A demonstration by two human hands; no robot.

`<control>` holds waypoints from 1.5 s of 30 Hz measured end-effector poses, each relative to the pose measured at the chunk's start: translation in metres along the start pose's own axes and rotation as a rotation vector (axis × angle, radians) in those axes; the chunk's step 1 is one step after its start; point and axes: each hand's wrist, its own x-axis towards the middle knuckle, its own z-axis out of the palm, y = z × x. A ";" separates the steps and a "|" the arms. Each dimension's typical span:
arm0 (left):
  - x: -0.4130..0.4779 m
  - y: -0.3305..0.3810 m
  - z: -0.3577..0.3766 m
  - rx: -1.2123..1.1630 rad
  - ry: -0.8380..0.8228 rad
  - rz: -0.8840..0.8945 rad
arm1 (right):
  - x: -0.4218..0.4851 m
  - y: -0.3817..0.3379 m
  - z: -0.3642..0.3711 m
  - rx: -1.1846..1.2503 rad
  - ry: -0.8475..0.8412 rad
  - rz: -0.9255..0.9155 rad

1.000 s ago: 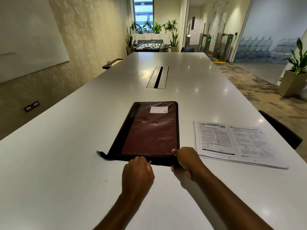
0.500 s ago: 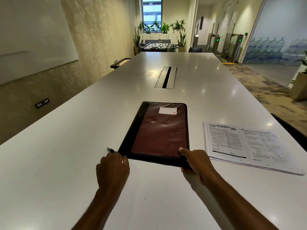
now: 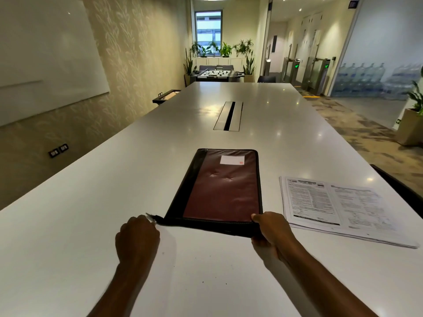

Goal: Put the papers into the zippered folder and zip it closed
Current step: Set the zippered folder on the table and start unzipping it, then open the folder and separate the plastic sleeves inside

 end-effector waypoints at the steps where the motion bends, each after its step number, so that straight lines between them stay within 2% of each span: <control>1: -0.002 0.003 0.001 0.000 0.017 0.022 | 0.000 0.001 0.000 0.003 0.001 -0.007; 6: -0.015 0.016 0.018 -0.074 0.054 0.183 | -0.007 0.000 0.000 0.101 0.079 -0.123; 10: -0.012 0.026 0.025 -0.221 0.081 0.277 | -0.018 -0.028 0.002 0.145 0.176 -0.369; 14: -0.008 0.027 0.025 -0.358 0.091 0.225 | -0.023 -0.073 0.012 0.111 0.200 -0.640; 18: -0.001 0.024 0.026 -0.431 0.126 0.123 | -0.031 -0.123 0.033 0.012 -0.002 -0.949; 21: 0.006 0.024 0.025 -0.419 0.154 0.078 | -0.030 -0.138 0.050 -0.099 -0.131 -1.060; 25: 0.017 0.023 0.024 -0.514 0.098 -0.048 | -0.013 -0.114 0.056 -0.200 -0.138 -0.965; 29: 0.029 0.021 0.025 -0.632 0.070 -0.047 | 0.021 -0.062 0.035 -0.533 -0.063 -0.796; 32: 0.045 0.023 0.028 -0.621 0.063 -0.037 | 0.041 -0.028 0.013 -0.750 -0.089 -0.732; 37: 0.072 0.031 0.039 -0.469 0.000 -0.033 | 0.053 -0.004 -0.008 -0.892 -0.181 -0.793; 41: 0.091 0.043 0.045 -0.344 -0.056 -0.129 | 0.054 -0.001 -0.008 -0.955 -0.196 -0.858; 45: 0.095 0.059 0.047 -0.281 -0.072 -0.197 | 0.051 0.001 -0.008 -0.984 -0.197 -0.829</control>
